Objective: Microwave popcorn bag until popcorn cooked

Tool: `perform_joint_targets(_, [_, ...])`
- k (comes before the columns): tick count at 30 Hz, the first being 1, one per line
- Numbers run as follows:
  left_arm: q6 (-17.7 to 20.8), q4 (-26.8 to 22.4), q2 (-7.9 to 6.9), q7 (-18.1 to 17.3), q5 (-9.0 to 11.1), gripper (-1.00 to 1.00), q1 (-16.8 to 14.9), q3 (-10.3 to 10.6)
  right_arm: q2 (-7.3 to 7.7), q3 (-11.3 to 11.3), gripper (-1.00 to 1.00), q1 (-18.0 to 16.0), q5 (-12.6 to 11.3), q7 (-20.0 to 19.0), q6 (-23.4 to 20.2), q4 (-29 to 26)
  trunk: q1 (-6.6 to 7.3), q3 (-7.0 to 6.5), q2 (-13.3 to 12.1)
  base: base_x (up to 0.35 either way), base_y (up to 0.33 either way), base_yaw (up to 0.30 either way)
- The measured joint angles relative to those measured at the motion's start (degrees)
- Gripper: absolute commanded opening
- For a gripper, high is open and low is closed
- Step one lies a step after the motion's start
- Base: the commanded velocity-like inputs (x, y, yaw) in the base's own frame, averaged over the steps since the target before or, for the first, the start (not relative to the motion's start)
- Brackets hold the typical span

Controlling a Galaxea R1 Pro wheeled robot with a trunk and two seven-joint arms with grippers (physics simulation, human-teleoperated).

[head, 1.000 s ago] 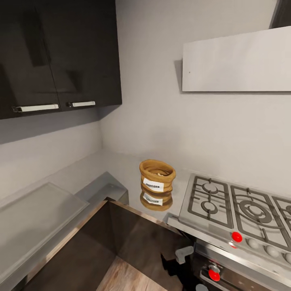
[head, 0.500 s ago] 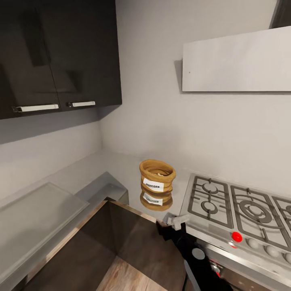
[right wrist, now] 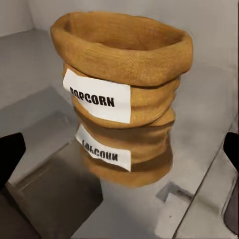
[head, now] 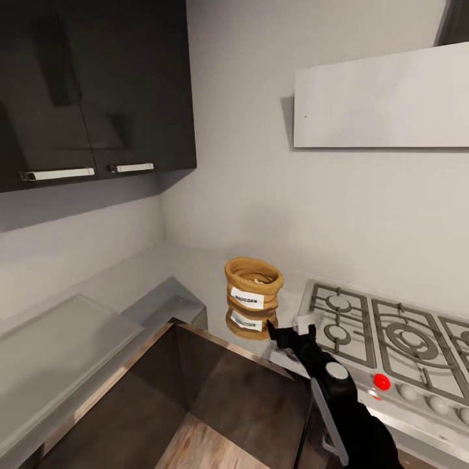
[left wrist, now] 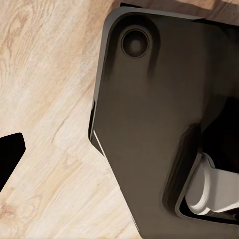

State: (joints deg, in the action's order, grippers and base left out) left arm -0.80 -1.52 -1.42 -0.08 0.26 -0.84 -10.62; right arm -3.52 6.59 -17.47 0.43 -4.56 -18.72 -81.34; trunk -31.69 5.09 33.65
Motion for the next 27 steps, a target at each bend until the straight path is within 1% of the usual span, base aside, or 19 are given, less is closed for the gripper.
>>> perform_joint_targets(1, [0.0,0.0,0.0,0.0,-0.01,1.0,0.0,0.0,0.01,-0.86,1.0,-0.91,-0.01,0.01,-1.82,-0.18,0.0,0.0,0.0,0.0,0.0,0.0])
perform_joint_targets(2, [0.0,0.0,0.01,0.0,-0.01,1.0,0.0,0.0,0.02,-1.69,1.0,-2.39,-0.01,-0.01,-4.54,-0.34,0.0,0.0,0.0,0.0,0.0,0.0])
perform_joint_targets(4, [0.0,0.0,0.01,0.0,-0.01,1.0,0.0,-0.02,0.02,-2.26,1.0,-4.93,0.01,-0.01,-7.21,-0.44,0.0,0.0,0.0,0.0,0.0,0.0])
perform_joint_targets(6, [0.0,0.0,0.01,0.0,-0.01,1.0,0.0,-0.02,0.02,-2.54,1.0,-8.53,0.05,0.06,-9.37,-0.49,0.0,0.0,0.0,0.0,0.0,0.0])
perform_joint_targets(8, [0.0,0.0,0.01,0.0,-0.01,1.0,0.0,0.01,0.08,-3.16,1.0,-12.37,0.11,0.07,-14.17,-0.5,0.0,0.0,0.0,0.0,0.0,0.0])
perform_joint_targets(9, [0.0,0.01,0.01,0.0,-0.02,1.0,0.0,-0.01,0.09,-4.04,1.0,-14.92,0.11,0.05,-18.61,-0.52,0.0,-0.01,0.0,0.0,0.0,0.0])
perform_joint_targets(11, [0.0,0.0,0.01,0.0,0.01,1.0,0.0,-0.01,0.1,-4.9,1.0,-18.95,0.09,0.04,-25.04,-0.52,0.0,-0.01,0.0,0.0,0.0,0.0])
perform_joint_targets(13, [0.0,0.0,0.01,0.0,0.0,1.0,0.0,-0.02,0.1,-5.18,1.0,-22.67,0.09,0.09,-29.32,-0.53,0.0,-0.01,0.0,0.0,0.0,0.0])
perform_joint_targets(15, [0.0,0.0,0.01,0.0,0.0,1.0,0.0,-0.03,0.11,-5.28,1.0,-25.52,0.09,0.3,-31.72,-0.51,0.0,0.0,0.0,0.0,0.0,0.0])
perform_joint_targets(17, [0.0,0.0,0.01,0.0,-0.01,1.0,0.0,-0.03,0.1,-5.33,1.0,-29.63,0.1,1.09,-35.02,-0.2,0.0,-0.01,0.0,0.0,0.0,0.0])
perform_joint_targets(18, [0.0,0.01,0.04,0.0,-0.02,1.0,0.0,-0.03,0.1,-5.35,1.0,-32.55,0.11,1.86,-37.03,1.31,0.0,-0.01,0.0,0.0,0.0,0.0])
perform_joint_targets(19, [0.0,0.0,0.03,0.0,-0.02,1.0,0.0,-0.03,0.12,-5.36,1.0,-34.63,0.11,2.39,-37.9,3.3,0.0,0.0,0.0,0.0,0.0,0.0])
perform_joint_targets(22, [0.05,0.01,0.08,0.0,0.0,1.0,0.0,-0.03,0.4,-5.76,1.0,-44.92,0.17,4.27,-39.2,17.91,0.0,-0.01,-0.01,0.0,0.0,0.0])
perform_joint_targets(23, [0.06,0.01,0.09,0.0,-0.01,1.0,0.0,-0.03,0.55,-6.08,1.0,-46.93,0.17,4.46,-39.27,20.97,0.0,0.0,0.0,0.0,0.0,0.0])
perform_joint_targets(24, [0.07,0.0,0.09,0.0,-0.01,1.0,0.0,-0.03,1.15,-6.52,1.0,-49.38,0.26,4.63,-39.34,24.63,0.0,-0.01,0.0,0.015,0.0,0.0])
perform_joint_targets(26, [0.08,0.0,0.1,0.0,-0.01,1.0,0.0,-0.03,2.42,-6.9,1.0,-52.63,0.28,4.69,-39.38,28.89,0.0,0.0,0.01,0.057,0.0,0.0])
perform_joint_targets(27, [0.08,0.0,0.1,0.0,-0.01,1.0,0.0,-0.03,2.76,-6.98,1.0,-53.61,0.21,4.73,-39.39,30.08,0.01,0.0,0.01,0.083,0.0,0.0])
